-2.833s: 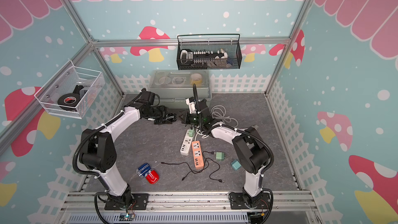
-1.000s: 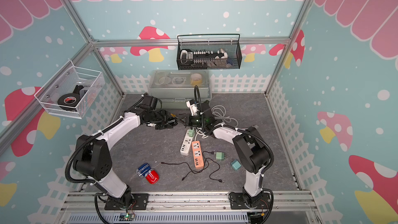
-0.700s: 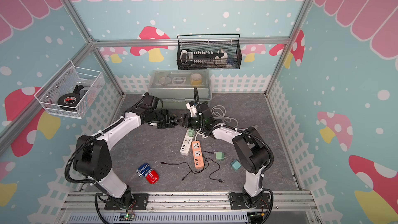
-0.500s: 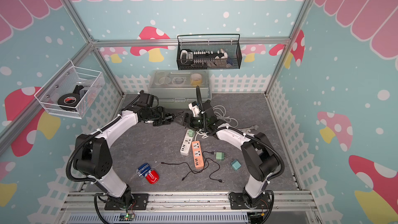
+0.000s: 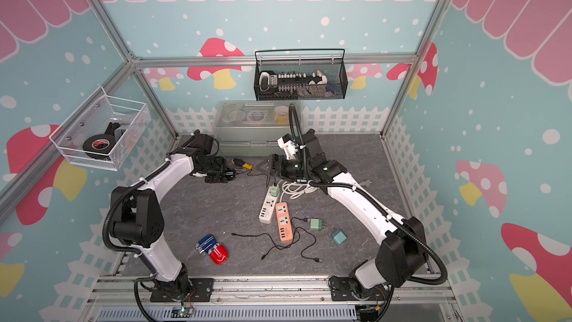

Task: Charge the electric shaver
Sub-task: Place the electric shaver at the center of the board.

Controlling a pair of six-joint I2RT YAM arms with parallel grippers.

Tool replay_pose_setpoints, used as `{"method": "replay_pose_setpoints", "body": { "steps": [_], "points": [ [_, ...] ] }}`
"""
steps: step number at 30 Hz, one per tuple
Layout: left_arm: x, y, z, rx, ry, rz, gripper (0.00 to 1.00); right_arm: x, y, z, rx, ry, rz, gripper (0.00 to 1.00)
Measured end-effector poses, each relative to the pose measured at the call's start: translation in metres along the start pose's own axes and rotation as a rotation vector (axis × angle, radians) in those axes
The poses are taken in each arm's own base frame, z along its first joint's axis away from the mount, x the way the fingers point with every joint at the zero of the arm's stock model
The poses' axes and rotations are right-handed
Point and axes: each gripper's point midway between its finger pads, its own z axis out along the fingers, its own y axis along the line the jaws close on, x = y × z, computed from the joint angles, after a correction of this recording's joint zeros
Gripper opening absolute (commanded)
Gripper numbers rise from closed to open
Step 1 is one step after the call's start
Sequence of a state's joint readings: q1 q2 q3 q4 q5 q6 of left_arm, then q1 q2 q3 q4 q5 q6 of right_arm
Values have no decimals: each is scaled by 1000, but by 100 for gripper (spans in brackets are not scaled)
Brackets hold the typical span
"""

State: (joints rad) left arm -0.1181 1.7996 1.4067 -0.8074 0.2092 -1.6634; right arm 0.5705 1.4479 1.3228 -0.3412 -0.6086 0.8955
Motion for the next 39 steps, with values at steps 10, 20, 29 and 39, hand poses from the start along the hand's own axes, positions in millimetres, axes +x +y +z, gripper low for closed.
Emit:
{"method": "replay_pose_setpoints", "body": {
  "steps": [10,20,29,39],
  "points": [
    [-36,33,44,-160,-120,61,0,14,-25,-20,116,20,6,85],
    [-44,42,63,-207,-134,66,29,27,-40,-37,181,12,29,85],
    [-43,42,64,-206,-122,75,68,43,-63,-42,253,34,52,85],
    [-36,36,62,-179,-87,117,84,58,-84,-51,348,63,59,80]
  ]
}}
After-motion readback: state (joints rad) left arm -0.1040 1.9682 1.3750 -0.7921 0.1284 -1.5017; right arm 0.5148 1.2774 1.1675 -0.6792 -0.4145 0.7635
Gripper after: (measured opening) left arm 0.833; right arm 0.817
